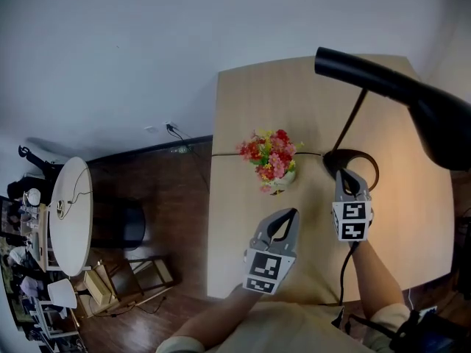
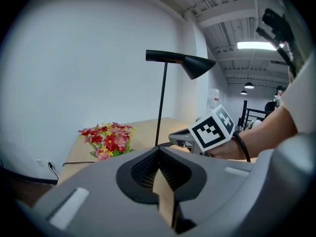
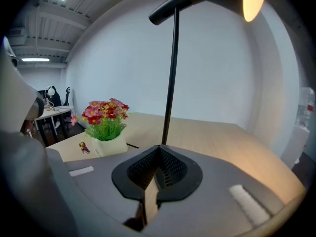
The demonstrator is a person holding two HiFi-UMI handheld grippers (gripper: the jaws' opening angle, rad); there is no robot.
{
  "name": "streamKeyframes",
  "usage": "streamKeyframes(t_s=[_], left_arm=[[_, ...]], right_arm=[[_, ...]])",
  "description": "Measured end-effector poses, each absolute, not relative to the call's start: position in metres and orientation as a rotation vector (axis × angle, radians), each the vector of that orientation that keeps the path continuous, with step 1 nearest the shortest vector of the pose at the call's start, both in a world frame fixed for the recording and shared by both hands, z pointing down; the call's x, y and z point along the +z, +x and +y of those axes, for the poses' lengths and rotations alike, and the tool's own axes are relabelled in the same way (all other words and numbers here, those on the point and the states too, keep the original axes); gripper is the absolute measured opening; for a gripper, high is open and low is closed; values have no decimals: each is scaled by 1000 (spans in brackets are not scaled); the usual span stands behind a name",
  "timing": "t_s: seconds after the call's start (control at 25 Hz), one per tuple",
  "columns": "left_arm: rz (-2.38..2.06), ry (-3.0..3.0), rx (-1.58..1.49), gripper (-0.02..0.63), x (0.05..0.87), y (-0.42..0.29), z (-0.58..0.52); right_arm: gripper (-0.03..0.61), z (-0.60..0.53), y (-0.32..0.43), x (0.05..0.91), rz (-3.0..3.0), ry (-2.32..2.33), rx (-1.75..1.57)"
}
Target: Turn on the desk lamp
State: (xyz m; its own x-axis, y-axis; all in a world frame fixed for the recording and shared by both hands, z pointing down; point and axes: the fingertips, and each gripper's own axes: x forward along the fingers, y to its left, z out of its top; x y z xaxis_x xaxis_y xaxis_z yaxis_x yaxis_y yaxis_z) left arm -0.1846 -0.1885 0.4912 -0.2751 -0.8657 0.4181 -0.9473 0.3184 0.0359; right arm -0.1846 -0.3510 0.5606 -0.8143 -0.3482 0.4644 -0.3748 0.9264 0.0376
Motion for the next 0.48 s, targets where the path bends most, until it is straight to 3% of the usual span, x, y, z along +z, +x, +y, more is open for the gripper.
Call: streamKeyframes(t_s=[0.48], left_arm=[[-2176, 1772, 207, -2, 474, -163, -148]], right_arm=[[-2, -286, -126, 503, -2646, 689, 71]])
